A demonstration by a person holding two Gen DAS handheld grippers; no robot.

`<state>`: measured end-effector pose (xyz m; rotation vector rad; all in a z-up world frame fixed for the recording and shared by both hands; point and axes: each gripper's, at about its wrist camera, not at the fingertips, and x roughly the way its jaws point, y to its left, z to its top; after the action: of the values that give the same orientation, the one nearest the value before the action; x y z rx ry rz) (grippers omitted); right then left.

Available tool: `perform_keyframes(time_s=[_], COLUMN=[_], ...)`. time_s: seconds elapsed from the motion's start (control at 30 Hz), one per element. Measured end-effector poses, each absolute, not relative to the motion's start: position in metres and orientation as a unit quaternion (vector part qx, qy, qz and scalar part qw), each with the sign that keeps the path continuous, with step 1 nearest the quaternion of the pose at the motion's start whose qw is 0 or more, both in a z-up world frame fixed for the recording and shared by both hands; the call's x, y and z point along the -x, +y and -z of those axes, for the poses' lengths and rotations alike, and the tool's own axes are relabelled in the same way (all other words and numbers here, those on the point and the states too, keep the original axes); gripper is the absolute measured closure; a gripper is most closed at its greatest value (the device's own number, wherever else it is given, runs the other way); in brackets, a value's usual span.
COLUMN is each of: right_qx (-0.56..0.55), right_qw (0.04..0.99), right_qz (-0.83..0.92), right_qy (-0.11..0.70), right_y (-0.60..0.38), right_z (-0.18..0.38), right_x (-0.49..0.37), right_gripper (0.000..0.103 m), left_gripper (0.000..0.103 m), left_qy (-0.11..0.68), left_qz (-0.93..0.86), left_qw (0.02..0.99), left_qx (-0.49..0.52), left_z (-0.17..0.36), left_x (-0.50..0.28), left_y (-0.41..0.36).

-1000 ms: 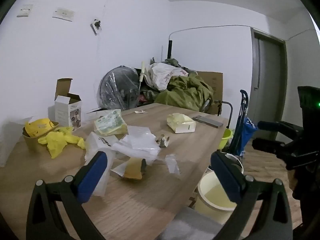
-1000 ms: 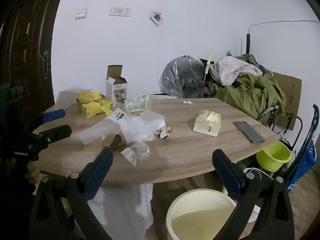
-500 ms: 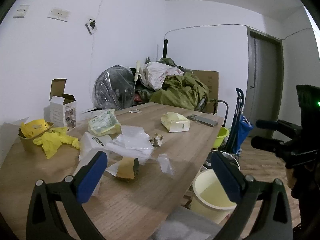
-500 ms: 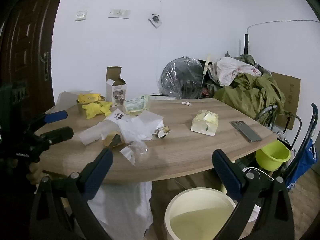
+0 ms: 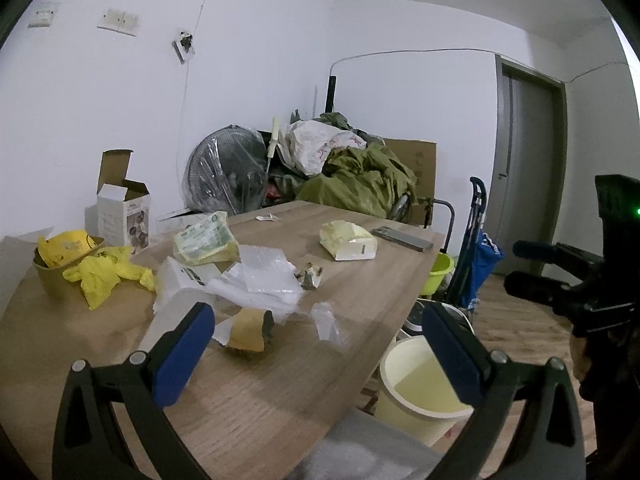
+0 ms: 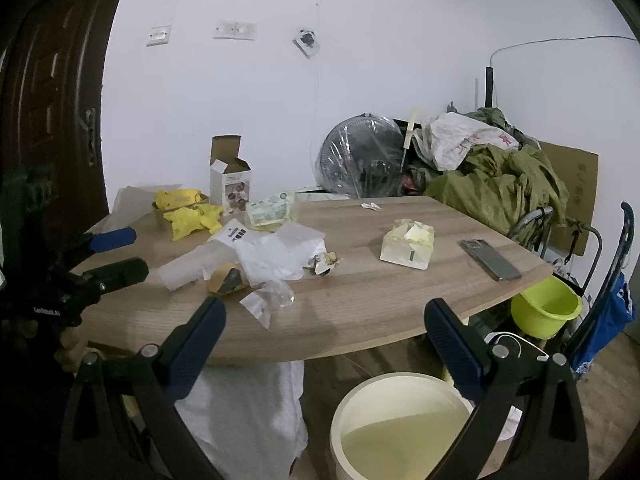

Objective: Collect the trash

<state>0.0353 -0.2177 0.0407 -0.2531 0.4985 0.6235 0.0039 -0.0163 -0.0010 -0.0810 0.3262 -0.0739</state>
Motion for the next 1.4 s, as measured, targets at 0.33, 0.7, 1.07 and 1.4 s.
perform_keyframes(time_s=[0.33, 0.7, 1.07, 1.4], right_qx=[0.120, 0.120, 0.117, 0.121], right_qw=[0.915, 0.916, 0.918, 0.917], right_qz=[-0.302, -0.300, -0.296, -0.299], right_qy=[0.241, 0.239, 0.237, 0.236], right_y=[-0.2213, -0.2234, -0.2242, -0.2225], right_z=[-0.0416, -0.0422, -0.0426, -0.0425], right_x=[-0.0338, -0.0332, -0.0340, -0.0330], right_gripper=[0.004, 0.004, 0.004, 0.004], left_gripper=[0.000, 0.000, 0.000, 0.000], left_qy=[0.163, 0.164, 0.161, 0.164], left_qz=[0.039, 0.037, 0.035, 0.036], left_qw=[0.985, 0.985, 0.986, 0.985], left_qx=[0.041, 0.035, 0.030, 0.031], left_z=[0.0018, 0.0031, 0.0027, 0.0025], left_x=[-0.0042, -0.0040, -0.0014, -0.0006], left_y=[-0.0183, -0.0195, -0.0217, -0.0217])
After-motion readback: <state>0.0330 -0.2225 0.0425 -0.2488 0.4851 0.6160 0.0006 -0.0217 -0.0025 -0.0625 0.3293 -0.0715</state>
